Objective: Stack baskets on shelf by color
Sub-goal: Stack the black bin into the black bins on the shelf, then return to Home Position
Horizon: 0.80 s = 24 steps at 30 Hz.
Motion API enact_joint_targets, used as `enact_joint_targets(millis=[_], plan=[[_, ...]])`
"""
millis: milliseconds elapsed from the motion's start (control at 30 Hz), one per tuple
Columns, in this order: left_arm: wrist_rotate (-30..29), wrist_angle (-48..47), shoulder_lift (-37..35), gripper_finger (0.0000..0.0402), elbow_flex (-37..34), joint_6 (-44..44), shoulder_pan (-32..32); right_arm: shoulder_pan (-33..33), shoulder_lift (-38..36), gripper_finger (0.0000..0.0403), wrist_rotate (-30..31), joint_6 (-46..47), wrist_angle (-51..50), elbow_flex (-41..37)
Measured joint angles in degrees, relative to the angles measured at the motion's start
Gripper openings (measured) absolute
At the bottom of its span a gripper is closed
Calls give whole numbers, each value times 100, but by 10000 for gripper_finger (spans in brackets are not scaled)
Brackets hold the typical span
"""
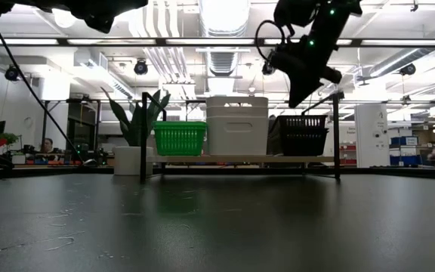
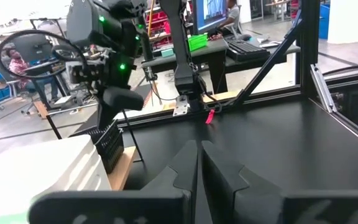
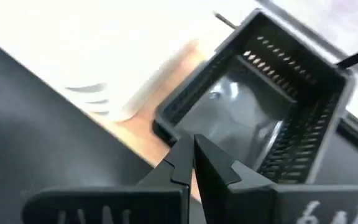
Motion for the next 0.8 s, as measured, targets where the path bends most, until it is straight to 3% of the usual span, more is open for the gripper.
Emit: enact_joint_targets(millis=[367, 633, 733, 800], plan=[[-4, 33, 0, 5, 0, 0, 0, 0, 249, 9, 171, 53, 92, -340], [-7, 13, -5, 5, 0, 60, 0, 19, -59, 9, 29, -62, 158, -133], [188, -783, -195, 5, 0, 75, -66, 233, -293, 9, 34, -514, 165, -229], [691, -1639, -505, 5, -7, 12, -144, 586, -574, 9, 4, -996, 190, -386]])
